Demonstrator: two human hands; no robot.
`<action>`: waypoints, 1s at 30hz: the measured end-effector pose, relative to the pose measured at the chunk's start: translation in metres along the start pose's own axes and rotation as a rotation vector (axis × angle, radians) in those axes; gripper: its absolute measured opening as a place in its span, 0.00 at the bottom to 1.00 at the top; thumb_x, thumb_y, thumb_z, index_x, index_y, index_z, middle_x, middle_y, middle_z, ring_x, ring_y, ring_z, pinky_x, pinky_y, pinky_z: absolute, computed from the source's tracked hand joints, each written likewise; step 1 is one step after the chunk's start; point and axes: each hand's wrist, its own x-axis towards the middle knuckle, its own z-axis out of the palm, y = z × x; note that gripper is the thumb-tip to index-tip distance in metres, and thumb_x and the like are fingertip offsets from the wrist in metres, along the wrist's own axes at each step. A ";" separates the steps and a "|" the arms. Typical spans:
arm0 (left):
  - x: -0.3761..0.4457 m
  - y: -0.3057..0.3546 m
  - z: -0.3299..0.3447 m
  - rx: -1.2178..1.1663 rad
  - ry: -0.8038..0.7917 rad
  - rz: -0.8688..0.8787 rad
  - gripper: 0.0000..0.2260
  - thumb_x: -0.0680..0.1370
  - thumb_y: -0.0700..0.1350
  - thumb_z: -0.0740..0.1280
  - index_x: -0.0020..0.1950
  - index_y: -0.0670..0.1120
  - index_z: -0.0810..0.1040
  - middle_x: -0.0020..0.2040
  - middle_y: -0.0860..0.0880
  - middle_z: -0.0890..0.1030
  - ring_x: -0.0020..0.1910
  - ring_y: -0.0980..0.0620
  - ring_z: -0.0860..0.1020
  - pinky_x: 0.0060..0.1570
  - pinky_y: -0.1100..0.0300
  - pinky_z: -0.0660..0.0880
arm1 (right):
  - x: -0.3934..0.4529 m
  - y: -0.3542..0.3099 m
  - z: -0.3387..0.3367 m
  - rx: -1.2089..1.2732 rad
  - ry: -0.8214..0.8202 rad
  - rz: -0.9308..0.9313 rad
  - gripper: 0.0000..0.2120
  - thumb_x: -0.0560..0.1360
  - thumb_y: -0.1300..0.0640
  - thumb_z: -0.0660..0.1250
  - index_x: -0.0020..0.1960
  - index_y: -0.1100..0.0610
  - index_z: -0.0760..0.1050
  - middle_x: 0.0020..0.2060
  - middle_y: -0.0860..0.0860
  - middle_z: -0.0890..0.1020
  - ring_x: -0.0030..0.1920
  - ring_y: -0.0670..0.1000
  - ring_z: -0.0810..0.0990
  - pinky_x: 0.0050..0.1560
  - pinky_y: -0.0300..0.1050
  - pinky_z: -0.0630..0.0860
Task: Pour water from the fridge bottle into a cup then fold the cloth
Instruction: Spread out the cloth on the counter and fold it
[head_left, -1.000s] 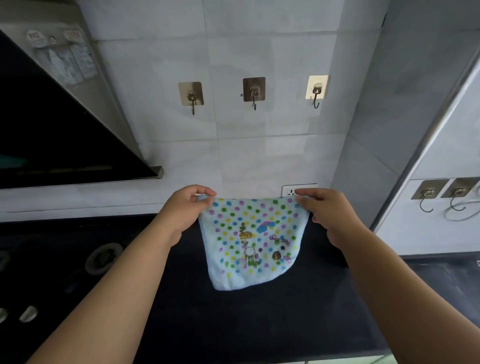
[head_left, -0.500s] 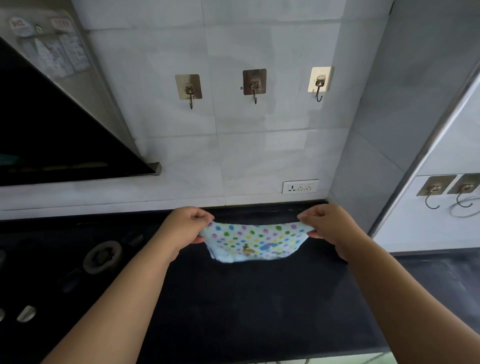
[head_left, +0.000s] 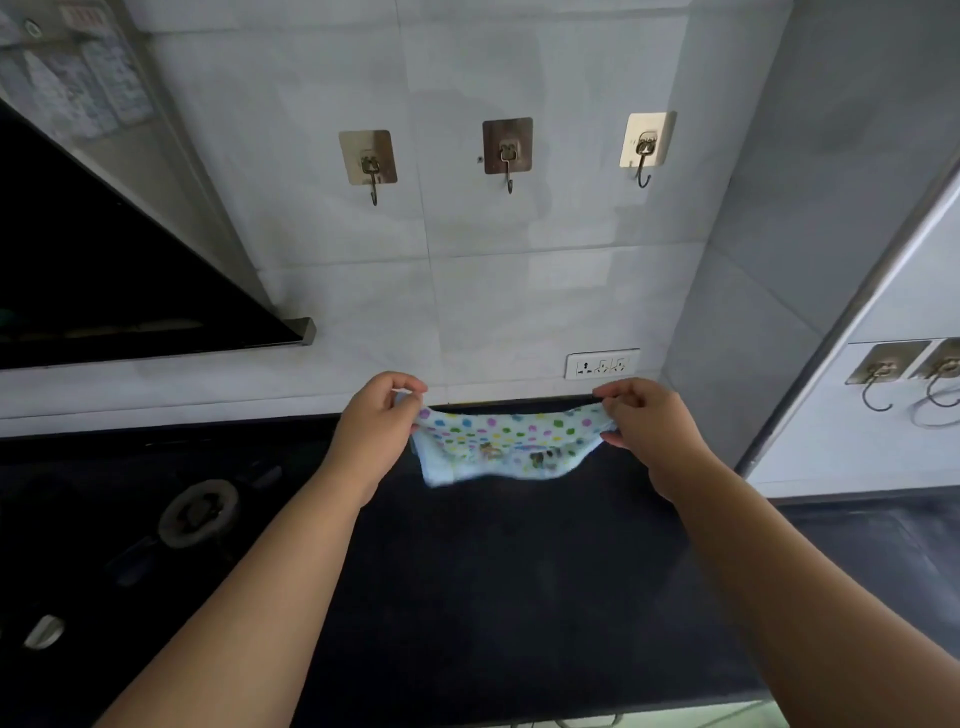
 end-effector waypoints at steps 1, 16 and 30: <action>-0.002 -0.003 0.001 -0.003 -0.004 0.011 0.07 0.84 0.44 0.65 0.51 0.52 0.82 0.54 0.44 0.82 0.52 0.53 0.84 0.59 0.48 0.82 | 0.000 0.003 0.000 0.029 0.012 0.011 0.11 0.81 0.63 0.65 0.49 0.52 0.84 0.49 0.53 0.83 0.52 0.52 0.84 0.49 0.49 0.86; -0.117 -0.198 0.051 0.522 -0.399 -0.405 0.07 0.82 0.45 0.66 0.49 0.55 0.82 0.51 0.58 0.83 0.48 0.62 0.81 0.45 0.65 0.76 | -0.073 0.210 0.023 -0.441 -0.323 0.546 0.07 0.75 0.66 0.69 0.50 0.56 0.79 0.49 0.54 0.82 0.45 0.53 0.84 0.44 0.50 0.87; -0.110 -0.194 0.051 0.349 -0.339 -0.263 0.10 0.81 0.41 0.67 0.46 0.55 0.84 0.54 0.55 0.81 0.49 0.58 0.84 0.49 0.60 0.80 | -0.104 0.210 -0.004 -0.475 -0.104 0.149 0.13 0.74 0.68 0.67 0.39 0.51 0.80 0.41 0.49 0.80 0.41 0.47 0.79 0.37 0.34 0.75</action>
